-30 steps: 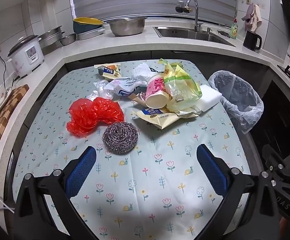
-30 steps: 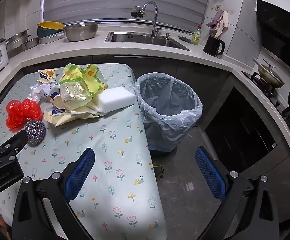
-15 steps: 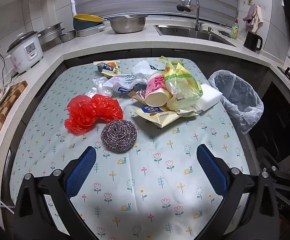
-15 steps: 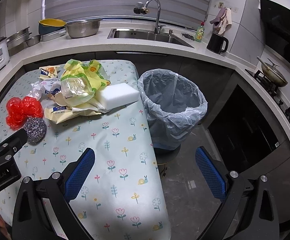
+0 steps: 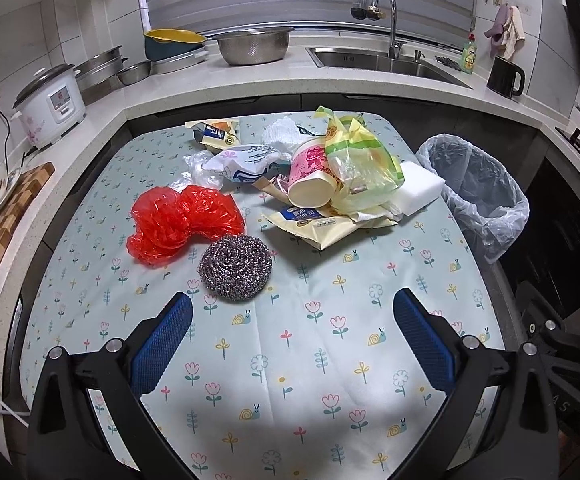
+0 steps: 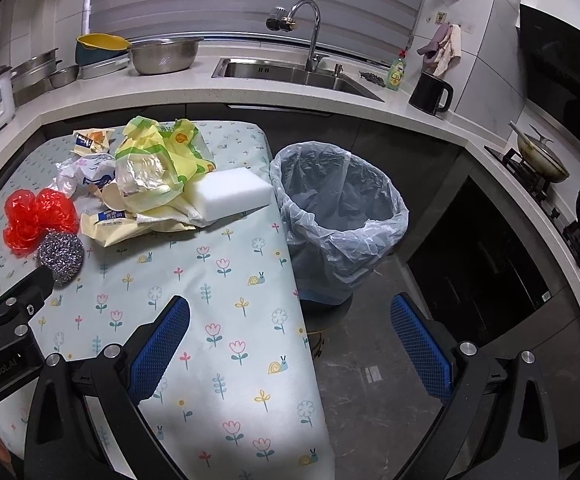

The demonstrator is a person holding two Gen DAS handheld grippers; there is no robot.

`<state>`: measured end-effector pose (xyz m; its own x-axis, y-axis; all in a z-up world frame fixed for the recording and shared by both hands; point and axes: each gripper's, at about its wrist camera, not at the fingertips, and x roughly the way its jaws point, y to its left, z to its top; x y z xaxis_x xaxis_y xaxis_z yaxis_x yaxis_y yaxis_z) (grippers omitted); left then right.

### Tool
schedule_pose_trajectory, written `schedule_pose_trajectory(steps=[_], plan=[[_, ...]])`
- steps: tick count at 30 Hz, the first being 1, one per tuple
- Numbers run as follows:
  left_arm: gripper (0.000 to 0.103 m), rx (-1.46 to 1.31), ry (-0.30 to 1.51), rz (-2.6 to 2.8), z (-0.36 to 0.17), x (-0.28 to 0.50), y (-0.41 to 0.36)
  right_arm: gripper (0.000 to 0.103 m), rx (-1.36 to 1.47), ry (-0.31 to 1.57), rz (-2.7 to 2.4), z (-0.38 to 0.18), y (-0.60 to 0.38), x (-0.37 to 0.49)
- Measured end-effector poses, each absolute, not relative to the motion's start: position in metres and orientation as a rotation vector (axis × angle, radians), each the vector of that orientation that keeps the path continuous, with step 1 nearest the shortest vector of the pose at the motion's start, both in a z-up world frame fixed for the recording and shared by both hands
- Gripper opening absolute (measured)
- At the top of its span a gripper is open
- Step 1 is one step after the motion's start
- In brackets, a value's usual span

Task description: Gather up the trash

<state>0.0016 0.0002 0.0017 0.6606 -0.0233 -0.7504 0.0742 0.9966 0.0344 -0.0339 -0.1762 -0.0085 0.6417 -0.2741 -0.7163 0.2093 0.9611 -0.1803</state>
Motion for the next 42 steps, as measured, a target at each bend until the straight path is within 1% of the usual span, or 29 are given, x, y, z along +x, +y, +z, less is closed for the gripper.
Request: schedule_pose_trajectory(steps=[42], plan=[[0.096, 0.061, 0.834, -0.052, 0.0057, 0.0001, -0.0011, 0.096, -0.062, 0.806, -0.293, -0.0010, -0.1818, -0.0378]])
